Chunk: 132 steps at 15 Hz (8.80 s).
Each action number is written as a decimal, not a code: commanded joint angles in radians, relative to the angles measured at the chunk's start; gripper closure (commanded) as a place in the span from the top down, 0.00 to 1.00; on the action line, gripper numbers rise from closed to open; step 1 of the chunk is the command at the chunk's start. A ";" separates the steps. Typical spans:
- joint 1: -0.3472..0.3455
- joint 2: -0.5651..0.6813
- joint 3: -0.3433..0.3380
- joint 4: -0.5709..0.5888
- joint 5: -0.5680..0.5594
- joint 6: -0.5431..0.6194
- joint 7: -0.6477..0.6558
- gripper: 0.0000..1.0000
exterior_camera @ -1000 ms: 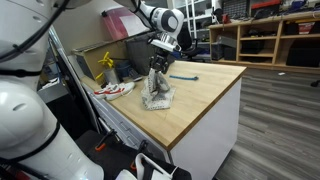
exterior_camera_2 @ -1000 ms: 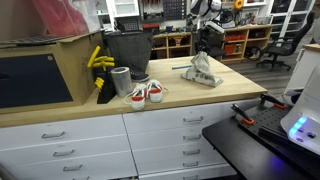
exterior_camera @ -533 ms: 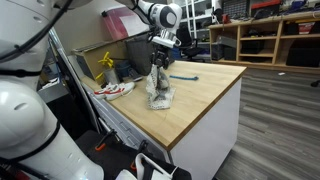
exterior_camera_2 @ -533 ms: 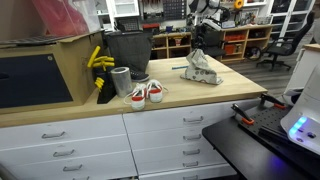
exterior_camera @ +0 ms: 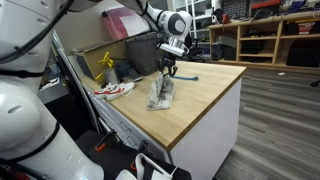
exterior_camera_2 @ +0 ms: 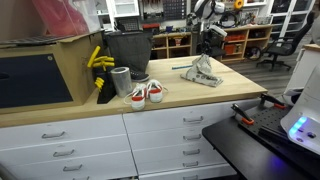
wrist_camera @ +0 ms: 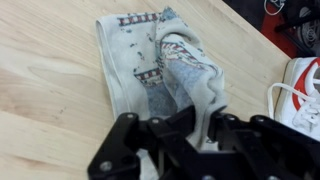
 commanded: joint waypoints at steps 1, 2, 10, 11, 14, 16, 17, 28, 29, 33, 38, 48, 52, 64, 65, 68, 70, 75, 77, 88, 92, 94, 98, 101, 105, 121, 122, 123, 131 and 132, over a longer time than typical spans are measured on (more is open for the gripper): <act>-0.036 0.002 -0.013 -0.041 -0.012 -0.037 -0.055 0.40; -0.044 0.006 -0.012 -0.044 -0.010 -0.041 -0.066 0.48; -0.036 -0.059 0.028 -0.061 0.067 -0.080 -0.035 1.00; -0.028 -0.073 0.035 -0.067 0.087 -0.080 -0.023 1.00; 0.009 -0.096 0.042 -0.082 0.103 -0.093 0.003 1.00; 0.046 -0.096 0.032 -0.097 0.076 -0.090 0.048 1.00; 0.063 -0.098 0.026 -0.110 0.062 -0.079 0.077 1.00; 0.183 -0.264 -0.059 -0.408 -0.131 0.296 0.414 1.00; 0.189 -0.283 -0.062 -0.439 -0.156 0.309 0.443 1.00; 0.207 -0.320 -0.074 -0.554 -0.236 0.434 0.542 1.00; 0.195 -0.302 -0.041 -0.656 -0.139 0.676 0.532 1.00; 0.203 -0.323 -0.021 -0.733 -0.123 0.929 0.517 0.27; 0.205 -0.350 -0.012 -0.751 -0.126 0.949 0.511 0.00; 0.189 -0.468 -0.070 -0.729 -0.316 0.427 0.412 0.01; 0.192 -0.475 -0.078 -0.730 -0.355 0.413 0.421 0.01; 0.203 -0.495 -0.087 -0.755 -0.465 0.476 0.450 0.08; 0.207 -0.508 -0.080 -0.769 -0.505 0.508 0.453 0.32; 0.215 -0.538 -0.055 -0.787 -0.478 0.558 0.431 0.62; 0.218 -0.552 -0.028 -0.790 -0.359 0.532 0.393 0.77; 0.232 -0.494 -0.025 -0.824 -0.312 0.504 0.443 0.58; 0.221 -0.463 -0.057 -0.839 -0.354 0.648 0.469 0.28; 0.220 -0.440 -0.066 -0.856 -0.369 0.742 0.480 0.13; 0.222 -0.404 -0.063 -0.901 -0.349 0.886 0.479 0.00; 0.230 -0.389 -0.077 -0.930 -0.392 0.983 0.483 0.00; 0.258 -0.401 -0.107 -0.976 -0.501 1.118 0.503 0.00; 0.276 -0.440 -0.122 -1.049 -0.553 1.135 0.523 0.00; 0.238 -0.466 -0.066 -1.046 -0.447 1.092 0.458 0.00; 0.206 -0.485 -0.014 -1.037 -0.350 1.053 0.406 0.05; 0.233 -0.573 0.033 -0.863 -0.176 0.747 0.335 0.66; 0.238 -0.551 0.034 -0.835 -0.178 0.747 0.339 0.75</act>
